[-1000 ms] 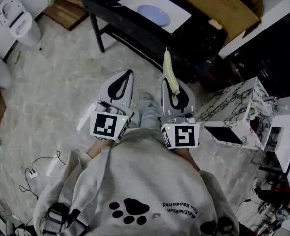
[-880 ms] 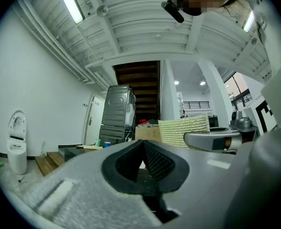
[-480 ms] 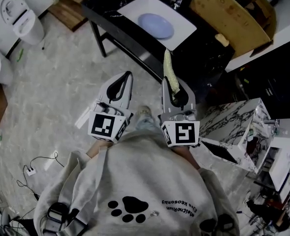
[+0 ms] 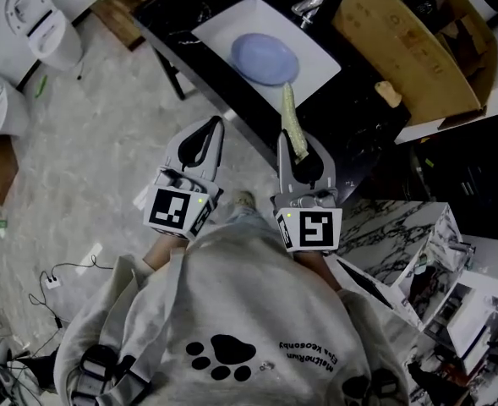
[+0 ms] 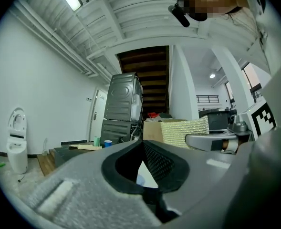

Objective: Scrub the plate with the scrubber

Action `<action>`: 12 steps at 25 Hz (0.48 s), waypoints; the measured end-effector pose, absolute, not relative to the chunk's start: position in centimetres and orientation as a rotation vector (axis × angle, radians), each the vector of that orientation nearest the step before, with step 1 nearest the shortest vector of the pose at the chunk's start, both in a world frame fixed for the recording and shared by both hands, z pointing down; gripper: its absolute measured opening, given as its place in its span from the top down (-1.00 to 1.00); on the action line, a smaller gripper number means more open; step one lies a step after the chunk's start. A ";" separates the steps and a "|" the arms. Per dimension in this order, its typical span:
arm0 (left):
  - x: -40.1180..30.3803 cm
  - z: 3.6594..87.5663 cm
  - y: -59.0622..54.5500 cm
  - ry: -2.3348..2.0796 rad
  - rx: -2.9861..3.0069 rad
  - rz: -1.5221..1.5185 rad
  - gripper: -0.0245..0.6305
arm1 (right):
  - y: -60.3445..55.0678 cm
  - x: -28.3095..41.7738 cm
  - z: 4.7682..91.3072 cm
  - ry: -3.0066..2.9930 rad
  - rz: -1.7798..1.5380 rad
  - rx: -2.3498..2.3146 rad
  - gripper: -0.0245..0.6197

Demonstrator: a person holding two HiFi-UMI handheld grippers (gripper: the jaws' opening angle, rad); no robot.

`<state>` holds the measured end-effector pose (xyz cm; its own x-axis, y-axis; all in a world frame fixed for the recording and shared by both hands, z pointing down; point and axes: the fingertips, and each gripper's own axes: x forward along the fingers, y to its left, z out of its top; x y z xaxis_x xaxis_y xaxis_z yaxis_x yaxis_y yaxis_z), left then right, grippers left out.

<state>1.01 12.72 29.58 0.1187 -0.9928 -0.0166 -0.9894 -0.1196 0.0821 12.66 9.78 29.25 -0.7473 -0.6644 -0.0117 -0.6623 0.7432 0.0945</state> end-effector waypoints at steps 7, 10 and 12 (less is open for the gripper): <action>2.7 29.8 9.0 -1.992 2.374 -0.013 0.93 | 6.8 14.1 30.1 -2.923 -0.082 1.141 0.70; 2.3 30.4 7.6 -1.968 2.389 -0.001 0.93 | 6.0 14.0 30.3 -2.913 -0.071 1.169 0.70; 1.9 30.8 6.4 -1.946 2.410 0.003 0.93 | 5.3 13.5 30.4 -2.897 -0.060 1.191 0.70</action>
